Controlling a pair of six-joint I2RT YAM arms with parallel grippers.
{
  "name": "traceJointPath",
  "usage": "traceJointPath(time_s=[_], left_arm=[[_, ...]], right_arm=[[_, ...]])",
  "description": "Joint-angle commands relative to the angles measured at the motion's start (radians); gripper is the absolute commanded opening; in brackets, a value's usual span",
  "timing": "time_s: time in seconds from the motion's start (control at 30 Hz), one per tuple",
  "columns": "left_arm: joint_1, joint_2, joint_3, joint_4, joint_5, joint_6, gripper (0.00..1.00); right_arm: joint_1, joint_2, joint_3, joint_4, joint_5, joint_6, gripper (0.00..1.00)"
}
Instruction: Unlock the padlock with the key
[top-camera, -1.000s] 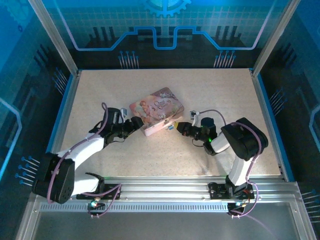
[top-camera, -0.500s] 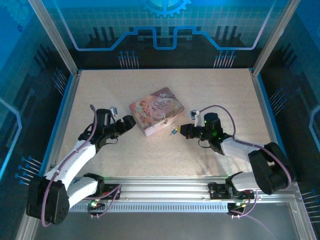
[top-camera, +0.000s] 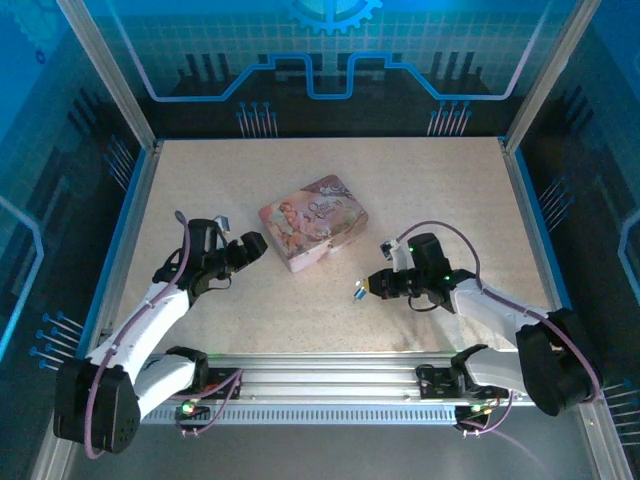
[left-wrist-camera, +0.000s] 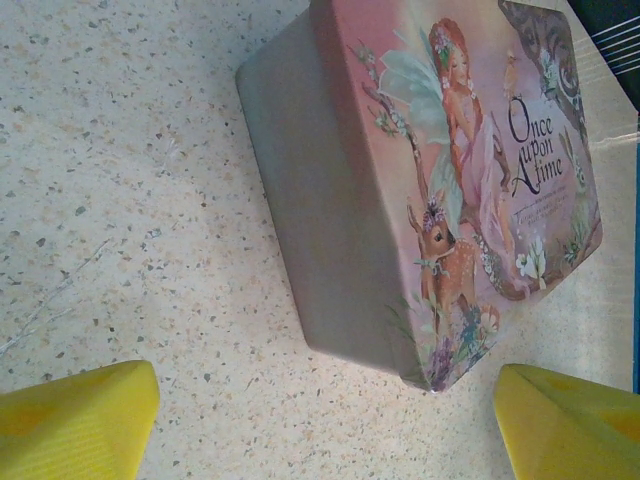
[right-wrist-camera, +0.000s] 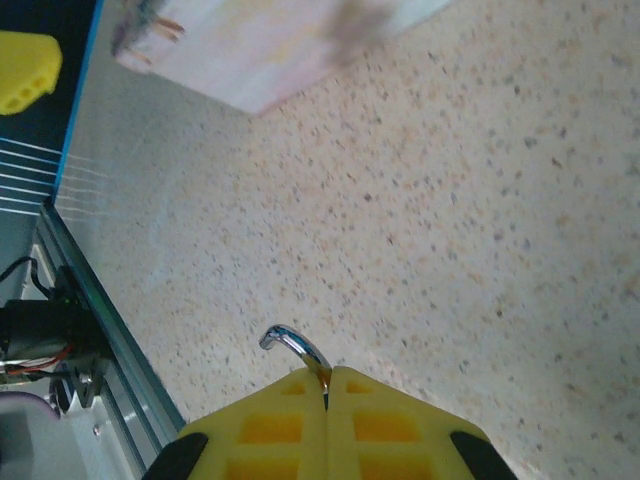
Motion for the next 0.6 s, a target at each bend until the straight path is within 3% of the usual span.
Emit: traceJointPath(time_s=[0.0,0.57], left_arm=[[0.010,-0.015,0.005,-0.023,-0.009,0.013,0.88],[0.013,0.011,0.000,-0.019,0.009,0.012,0.89]], right_arm=[[0.008,0.022,0.005,-0.062,0.001,-0.027,0.01],[0.009,0.189,0.010,0.048,0.006,0.017,0.07]])
